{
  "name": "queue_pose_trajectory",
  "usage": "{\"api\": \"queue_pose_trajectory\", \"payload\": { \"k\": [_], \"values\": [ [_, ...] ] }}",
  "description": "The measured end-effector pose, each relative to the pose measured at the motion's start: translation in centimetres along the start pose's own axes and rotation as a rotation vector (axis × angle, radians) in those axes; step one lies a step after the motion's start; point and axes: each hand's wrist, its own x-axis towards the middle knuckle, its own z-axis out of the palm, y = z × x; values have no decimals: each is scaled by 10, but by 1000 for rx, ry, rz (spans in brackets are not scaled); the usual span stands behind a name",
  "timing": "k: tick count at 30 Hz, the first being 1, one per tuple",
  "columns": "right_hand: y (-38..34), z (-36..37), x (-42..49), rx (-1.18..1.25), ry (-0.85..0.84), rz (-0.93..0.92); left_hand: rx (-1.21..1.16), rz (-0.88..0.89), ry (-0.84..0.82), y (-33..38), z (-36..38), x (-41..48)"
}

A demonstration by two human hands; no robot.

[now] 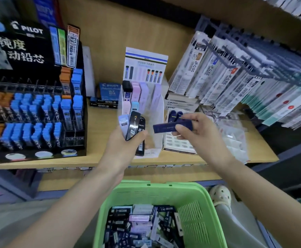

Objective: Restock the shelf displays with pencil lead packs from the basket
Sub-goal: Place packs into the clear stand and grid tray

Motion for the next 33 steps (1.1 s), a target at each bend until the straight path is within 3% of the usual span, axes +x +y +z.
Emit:
{"api": "queue_pose_trajectory", "payload": {
  "k": [7,15,25,29,33],
  "values": [
    [-5,30,60,-360,66,-242,83,44,79,0,-26,22],
    [3,56,86,-615,-152,-308,61,36,78,3,-43,28],
    [5,60,91,-768,-281,-336,67,-12,69,0,-45,35],
    [10,65,89,-741,-178,-292,68,-16,53,1,-43,34],
    [12,69,86,-777,-29,-393,70,-11,44,1,-43,33]
  ]
}}
